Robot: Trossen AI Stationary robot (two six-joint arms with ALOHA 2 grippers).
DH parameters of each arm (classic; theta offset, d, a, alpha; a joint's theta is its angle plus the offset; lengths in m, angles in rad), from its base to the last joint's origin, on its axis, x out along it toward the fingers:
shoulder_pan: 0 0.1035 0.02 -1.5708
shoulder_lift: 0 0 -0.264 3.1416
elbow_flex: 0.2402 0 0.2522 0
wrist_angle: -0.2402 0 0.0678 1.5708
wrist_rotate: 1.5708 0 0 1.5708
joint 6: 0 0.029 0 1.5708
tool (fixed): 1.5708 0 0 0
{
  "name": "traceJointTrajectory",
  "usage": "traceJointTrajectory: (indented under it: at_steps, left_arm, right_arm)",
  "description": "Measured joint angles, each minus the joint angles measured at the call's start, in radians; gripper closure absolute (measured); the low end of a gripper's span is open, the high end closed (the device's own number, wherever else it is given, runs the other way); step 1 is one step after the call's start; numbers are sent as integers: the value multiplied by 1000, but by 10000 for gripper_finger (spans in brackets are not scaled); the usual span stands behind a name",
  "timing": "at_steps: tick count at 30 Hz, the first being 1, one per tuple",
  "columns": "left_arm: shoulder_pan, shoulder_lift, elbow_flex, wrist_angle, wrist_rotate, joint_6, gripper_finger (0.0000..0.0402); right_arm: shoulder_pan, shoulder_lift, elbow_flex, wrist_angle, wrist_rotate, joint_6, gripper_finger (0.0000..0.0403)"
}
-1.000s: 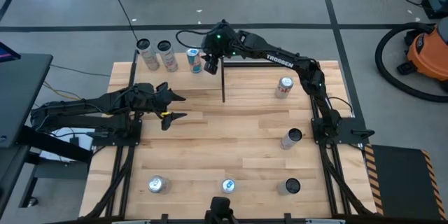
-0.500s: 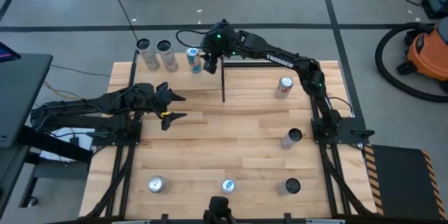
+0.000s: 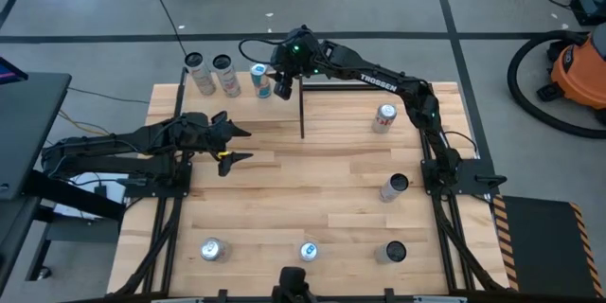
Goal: Place canned beverage on shelf
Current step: Put the top blue soda can on the shelf, then put the top red-silver soda can on the shelf
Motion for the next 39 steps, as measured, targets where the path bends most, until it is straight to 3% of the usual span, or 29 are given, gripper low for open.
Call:
traceJointTrajectory:
  at_steps: [11,28,34,39]
  left_arm:
    - [0,0,0,-1,0,0,90]
    - [0,0,0,-14,0,-7,90]
    - [0,0,0,-13,0,-7,90]
    - [0,0,0,-12,0,-7,90]
  right_arm:
    - [2,-13,0,-26,-2,0,231]
    - [6,-213,10,-212,3,-2,231]
    - [8,-255,10,-249,136,-1,231]
    - [0,-258,10,-244,162,17,231]
